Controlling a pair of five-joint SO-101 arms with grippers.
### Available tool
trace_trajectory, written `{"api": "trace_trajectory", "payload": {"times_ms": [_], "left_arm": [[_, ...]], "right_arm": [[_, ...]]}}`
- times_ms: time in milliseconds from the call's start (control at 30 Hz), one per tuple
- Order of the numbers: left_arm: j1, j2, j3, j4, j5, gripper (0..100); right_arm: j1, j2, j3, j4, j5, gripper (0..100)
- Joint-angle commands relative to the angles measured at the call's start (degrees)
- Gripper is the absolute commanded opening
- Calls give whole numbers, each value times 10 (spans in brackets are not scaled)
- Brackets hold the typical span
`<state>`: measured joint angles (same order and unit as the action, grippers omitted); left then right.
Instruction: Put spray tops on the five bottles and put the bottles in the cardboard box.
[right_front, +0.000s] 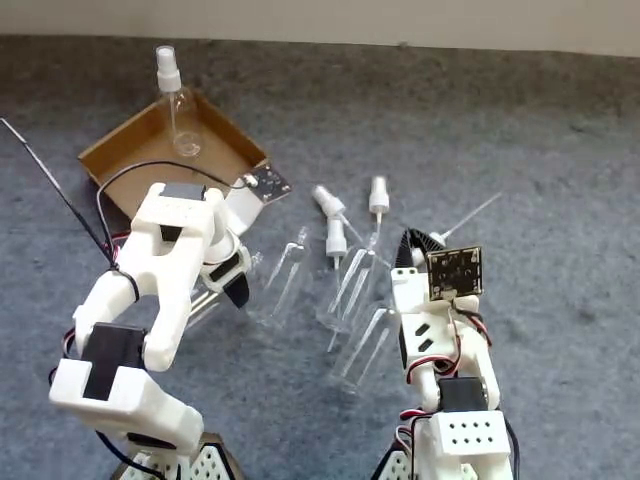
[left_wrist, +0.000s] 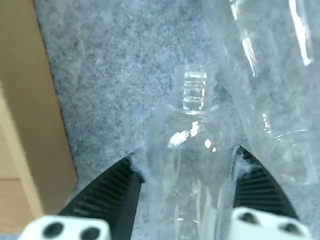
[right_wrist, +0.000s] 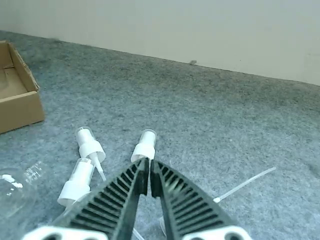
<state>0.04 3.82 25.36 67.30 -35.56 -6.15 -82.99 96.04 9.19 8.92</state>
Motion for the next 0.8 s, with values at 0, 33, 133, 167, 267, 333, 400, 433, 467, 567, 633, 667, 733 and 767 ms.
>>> {"api": "trace_trajectory", "payload": {"times_ms": [0, 33, 133, 167, 267, 333, 400, 433, 467, 567, 633, 667, 733, 767], "left_arm": [[22, -25, -2, -7, -6, 235], [24, -25, -2, -7, -6, 235], [36, -25, -2, -7, -6, 234], [40, -25, -2, -7, -6, 234], [48, -25, -2, -4, -6, 234], [51, -25, -2, -4, -6, 233], [53, -25, -2, -4, -6, 207], [53, -25, -2, -4, -6, 183], [53, -25, -2, -4, -6, 158], [53, -25, -1, -4, -6, 112], [53, -25, -1, -3, -6, 119], [53, -25, -1, -3, -6, 124], [53, -25, -1, -3, -6, 135], [53, -25, -1, -3, -6, 140]], "right_arm": [[-9, -7, 63, 0, 8, 12], [-9, -7, 63, 0, 8, 12], [-9, -7, 63, 0, 8, 12], [-9, -7, 63, 0, 8, 12], [-9, -7, 63, 0, 8, 12], [-9, -7, 63, 0, 8, 12], [-9, -7, 63, 0, 8, 12], [-9, -7, 63, 0, 8, 12], [-9, -7, 63, 0, 8, 12], [-9, -7, 63, 0, 8, 12], [-9, -7, 63, 0, 8, 12], [-9, -7, 63, 0, 8, 12], [-9, -7, 63, 0, 8, 12], [-9, -7, 63, 0, 8, 12]]}}
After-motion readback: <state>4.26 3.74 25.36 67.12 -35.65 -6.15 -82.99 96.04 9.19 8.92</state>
